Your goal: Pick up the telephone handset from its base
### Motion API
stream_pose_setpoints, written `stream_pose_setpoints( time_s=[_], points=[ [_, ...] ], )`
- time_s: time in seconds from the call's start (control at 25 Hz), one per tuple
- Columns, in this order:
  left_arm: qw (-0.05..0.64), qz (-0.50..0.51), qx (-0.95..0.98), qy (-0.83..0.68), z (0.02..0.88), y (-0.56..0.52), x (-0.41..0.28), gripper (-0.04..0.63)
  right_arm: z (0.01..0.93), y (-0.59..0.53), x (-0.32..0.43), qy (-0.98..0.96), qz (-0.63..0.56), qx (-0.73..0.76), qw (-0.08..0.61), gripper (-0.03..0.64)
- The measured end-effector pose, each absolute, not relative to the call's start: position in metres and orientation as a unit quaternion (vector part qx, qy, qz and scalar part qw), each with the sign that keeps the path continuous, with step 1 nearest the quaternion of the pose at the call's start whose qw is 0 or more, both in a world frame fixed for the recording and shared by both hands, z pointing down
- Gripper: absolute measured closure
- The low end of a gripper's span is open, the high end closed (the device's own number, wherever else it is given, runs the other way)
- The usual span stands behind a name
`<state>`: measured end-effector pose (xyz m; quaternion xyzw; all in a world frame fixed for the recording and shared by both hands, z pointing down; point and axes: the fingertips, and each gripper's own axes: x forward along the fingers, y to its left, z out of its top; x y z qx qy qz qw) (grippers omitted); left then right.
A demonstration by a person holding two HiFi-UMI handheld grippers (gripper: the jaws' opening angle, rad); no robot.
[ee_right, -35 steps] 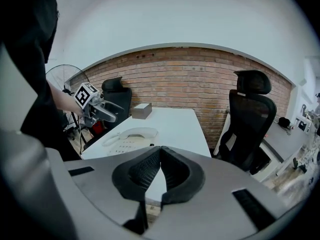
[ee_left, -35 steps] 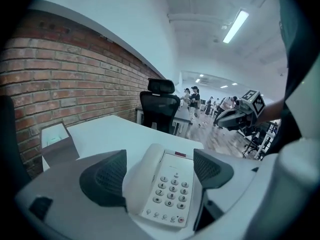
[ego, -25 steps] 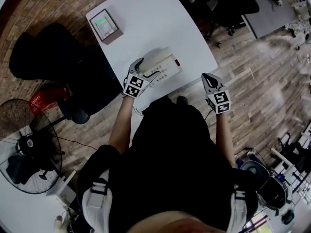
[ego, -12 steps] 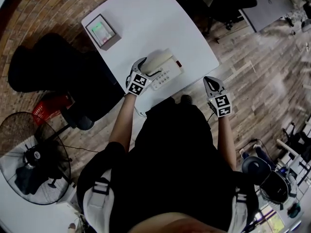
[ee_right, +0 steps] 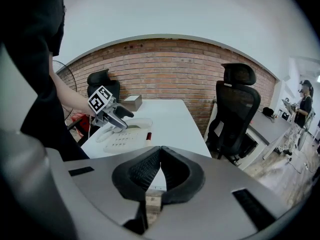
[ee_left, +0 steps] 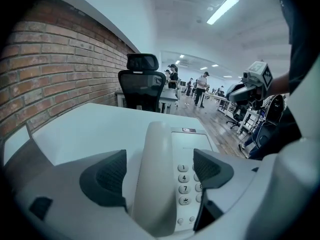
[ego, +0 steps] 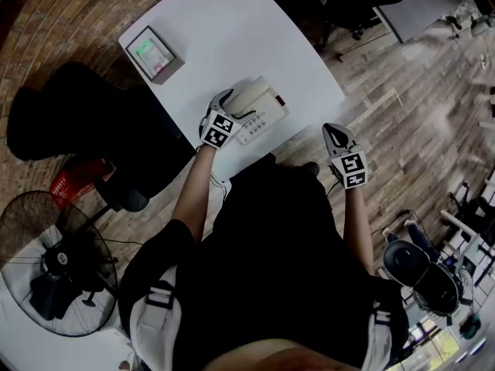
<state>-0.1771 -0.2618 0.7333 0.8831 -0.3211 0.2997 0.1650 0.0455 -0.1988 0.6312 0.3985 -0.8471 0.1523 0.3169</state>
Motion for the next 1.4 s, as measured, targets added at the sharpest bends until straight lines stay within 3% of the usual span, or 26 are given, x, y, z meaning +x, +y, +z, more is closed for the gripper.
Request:
stream_pose_setpoints(
  time_s=[0.8,0.96,1.4],
  points=[
    [0.174,0.306,0.882,-0.314,0.748,-0.269,-0.171,0.193,0.638,-0.192,0.057,-0.837,0.168,0.408,0.325,0.618],
    [0.165,0.313,0.881,-0.313,0.75,-0.27,-0.171,0.268,0.64,-0.194,0.058,-0.836,0.169,0.411,0.323,0.618],
    [0.163,0.328,0.878,-0.309,0.754,-0.269,-0.172,0.309,0.638,-0.194,0.057,-0.836,0.169,0.411,0.321,0.618]
  ],
)
